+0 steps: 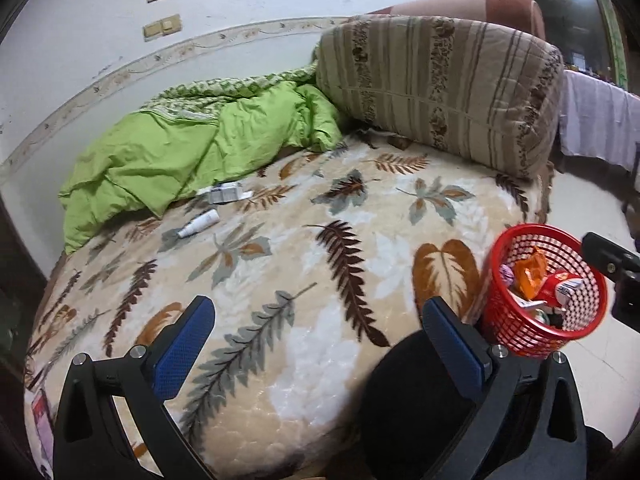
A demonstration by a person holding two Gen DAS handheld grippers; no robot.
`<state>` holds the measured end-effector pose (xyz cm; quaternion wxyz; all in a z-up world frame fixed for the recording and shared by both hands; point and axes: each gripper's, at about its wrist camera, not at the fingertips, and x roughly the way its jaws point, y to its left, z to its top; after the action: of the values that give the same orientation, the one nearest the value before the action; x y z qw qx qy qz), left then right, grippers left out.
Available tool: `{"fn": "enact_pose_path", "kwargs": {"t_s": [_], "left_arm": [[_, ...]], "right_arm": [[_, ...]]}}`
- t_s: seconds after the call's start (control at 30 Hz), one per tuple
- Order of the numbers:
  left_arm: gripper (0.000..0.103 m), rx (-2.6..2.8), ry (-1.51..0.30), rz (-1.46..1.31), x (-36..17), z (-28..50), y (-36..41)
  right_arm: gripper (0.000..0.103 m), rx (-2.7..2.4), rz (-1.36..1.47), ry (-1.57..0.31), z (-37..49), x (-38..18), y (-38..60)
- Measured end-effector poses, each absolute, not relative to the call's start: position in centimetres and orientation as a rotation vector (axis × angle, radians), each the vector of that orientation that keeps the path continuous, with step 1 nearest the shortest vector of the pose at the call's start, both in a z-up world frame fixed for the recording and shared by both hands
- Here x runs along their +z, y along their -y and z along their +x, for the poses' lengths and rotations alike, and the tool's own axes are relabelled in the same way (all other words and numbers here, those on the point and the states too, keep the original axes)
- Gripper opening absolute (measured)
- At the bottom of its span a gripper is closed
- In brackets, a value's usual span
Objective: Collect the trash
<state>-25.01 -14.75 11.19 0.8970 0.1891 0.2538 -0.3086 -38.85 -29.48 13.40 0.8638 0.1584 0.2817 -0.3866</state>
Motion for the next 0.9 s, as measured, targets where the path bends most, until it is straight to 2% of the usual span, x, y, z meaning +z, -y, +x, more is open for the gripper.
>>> {"fn": "enact_pose_path", "kwargs": {"t_s": [0.9], "left_arm": [[0.103, -0.684, -0.584, 0.338, 10.93, -24.25, 14.26]], "right_arm": [[0.095, -0.825, 0.341, -0.640, -38.30, 12.71, 29.82]]}}
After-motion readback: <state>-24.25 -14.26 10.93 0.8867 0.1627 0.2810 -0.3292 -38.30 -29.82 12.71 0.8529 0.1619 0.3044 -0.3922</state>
